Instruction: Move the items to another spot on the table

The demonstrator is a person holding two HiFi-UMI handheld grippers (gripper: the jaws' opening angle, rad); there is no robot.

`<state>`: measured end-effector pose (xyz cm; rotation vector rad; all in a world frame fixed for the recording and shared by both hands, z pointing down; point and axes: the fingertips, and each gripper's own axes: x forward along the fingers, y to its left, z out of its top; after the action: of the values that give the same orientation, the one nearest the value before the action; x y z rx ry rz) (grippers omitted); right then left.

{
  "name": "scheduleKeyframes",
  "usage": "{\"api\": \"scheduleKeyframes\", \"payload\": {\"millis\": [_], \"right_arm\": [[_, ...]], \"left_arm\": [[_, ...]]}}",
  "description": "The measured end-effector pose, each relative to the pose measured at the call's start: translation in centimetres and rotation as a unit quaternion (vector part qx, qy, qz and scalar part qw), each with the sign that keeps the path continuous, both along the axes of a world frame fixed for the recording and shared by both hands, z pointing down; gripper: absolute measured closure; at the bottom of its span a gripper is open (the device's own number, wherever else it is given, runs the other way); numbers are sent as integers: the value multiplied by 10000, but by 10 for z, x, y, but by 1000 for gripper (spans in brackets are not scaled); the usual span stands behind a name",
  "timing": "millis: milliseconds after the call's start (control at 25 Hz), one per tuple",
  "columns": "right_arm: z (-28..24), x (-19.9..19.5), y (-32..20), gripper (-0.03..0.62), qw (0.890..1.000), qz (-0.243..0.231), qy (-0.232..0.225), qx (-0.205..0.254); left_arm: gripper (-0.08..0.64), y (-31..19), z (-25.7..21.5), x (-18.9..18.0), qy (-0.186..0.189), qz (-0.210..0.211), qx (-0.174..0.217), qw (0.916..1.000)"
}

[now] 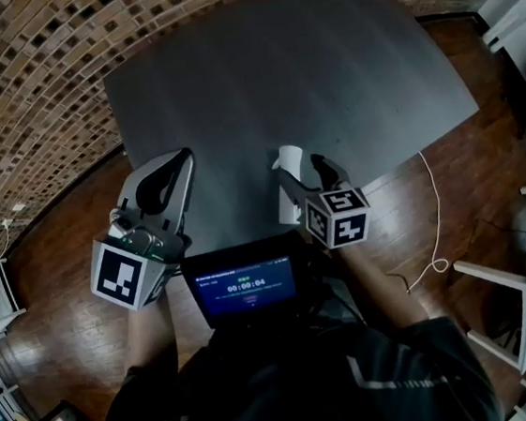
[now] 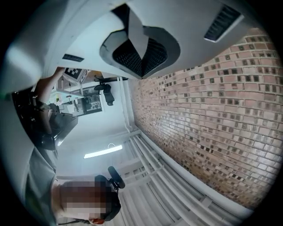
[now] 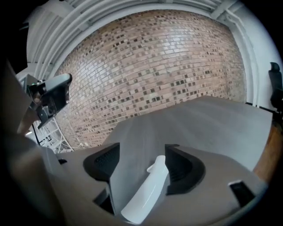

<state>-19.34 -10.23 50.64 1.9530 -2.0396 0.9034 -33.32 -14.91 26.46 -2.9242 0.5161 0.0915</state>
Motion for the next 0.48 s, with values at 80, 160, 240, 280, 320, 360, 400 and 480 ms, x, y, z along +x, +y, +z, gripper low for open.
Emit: {"api": "scheduleKeyframes", "payload": {"millis": [80, 160, 240, 280, 320, 360, 400, 480], "right_arm": [[22, 2, -2, 262, 9996, 55, 19, -272], [43, 4, -7, 262, 9986, 137, -19, -518], [64, 5, -14, 262, 9969, 195, -95, -754], [75, 6, -17, 262, 9959, 216, -123, -872], [85, 6, -20, 262, 9949, 240, -141, -974], [95, 7, -22, 262, 9939, 270, -152, -1058], [103, 7, -22, 262, 9931, 302, -158, -1125], [112, 3, -19, 262, 9916, 359, -164, -1235]], "left_arm": [[558, -8, 8, 7, -21, 23, -86, 10000], [558, -20, 17, 13, -84, 10, -159, 9998], [558, -36, 28, 20, -131, -32, -254, 9996], [558, -43, 35, 25, -147, -40, -294, 9995], [558, -50, 42, 30, -163, -33, -324, 9993], [558, -54, 48, 34, -180, -11, -344, 9992], [558, -57, 55, 38, -201, 20, -360, 9992], [558, -58, 63, 44, -257, 96, -402, 9988]]}}
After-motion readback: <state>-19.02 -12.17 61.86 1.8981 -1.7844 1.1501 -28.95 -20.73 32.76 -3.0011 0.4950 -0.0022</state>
